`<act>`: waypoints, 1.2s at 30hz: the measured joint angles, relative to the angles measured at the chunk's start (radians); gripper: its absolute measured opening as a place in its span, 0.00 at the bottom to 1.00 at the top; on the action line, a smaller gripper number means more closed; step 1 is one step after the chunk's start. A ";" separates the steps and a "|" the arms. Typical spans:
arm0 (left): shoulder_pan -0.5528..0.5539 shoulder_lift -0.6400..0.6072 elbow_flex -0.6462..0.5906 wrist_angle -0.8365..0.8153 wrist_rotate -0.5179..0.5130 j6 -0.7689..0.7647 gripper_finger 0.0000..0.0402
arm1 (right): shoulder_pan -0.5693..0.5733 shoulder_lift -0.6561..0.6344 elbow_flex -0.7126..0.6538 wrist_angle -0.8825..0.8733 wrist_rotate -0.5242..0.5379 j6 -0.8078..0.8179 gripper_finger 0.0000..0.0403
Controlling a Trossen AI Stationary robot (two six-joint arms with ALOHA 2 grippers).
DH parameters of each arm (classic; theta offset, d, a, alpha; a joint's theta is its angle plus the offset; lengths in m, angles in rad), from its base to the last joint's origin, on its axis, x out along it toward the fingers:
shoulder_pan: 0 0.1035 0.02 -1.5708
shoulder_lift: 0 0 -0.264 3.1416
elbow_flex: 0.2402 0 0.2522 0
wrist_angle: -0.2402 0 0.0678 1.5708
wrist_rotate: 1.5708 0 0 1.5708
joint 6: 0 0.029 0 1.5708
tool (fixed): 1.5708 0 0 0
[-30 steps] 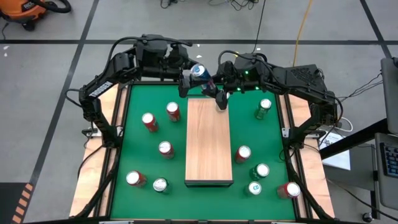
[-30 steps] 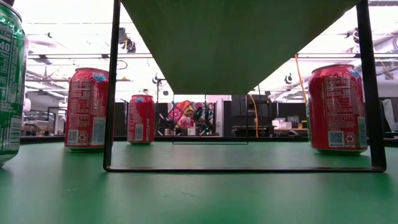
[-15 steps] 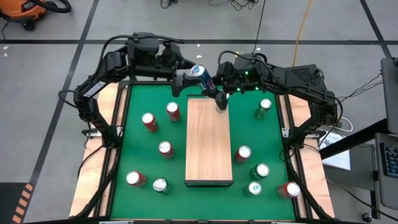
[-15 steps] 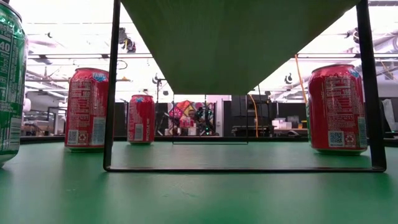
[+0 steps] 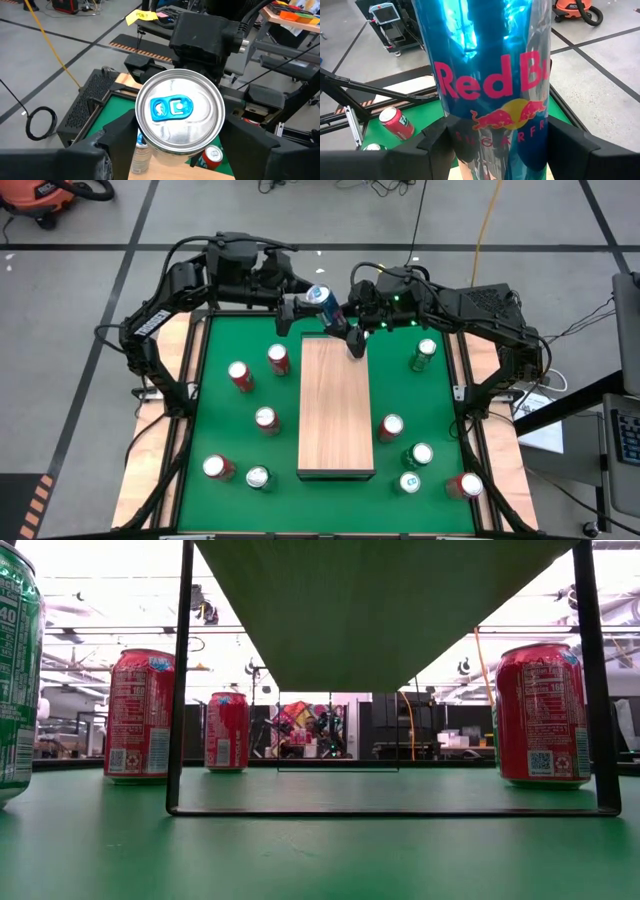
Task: Place canned beverage on shelf
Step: Put the blue soda can on the shelf aligned with the other blue soda can
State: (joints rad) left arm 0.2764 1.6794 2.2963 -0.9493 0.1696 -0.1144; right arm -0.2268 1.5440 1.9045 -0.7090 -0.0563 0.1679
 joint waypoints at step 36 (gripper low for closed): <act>0.019 0.013 -0.001 0.042 0.018 0.022 0.54 | -0.001 0.000 0.000 0.002 0.004 0.004 0.64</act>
State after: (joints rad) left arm 0.2958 1.6920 2.2955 -0.9073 0.1875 -0.0925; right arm -0.2276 1.5440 1.9045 -0.7070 -0.0520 0.1724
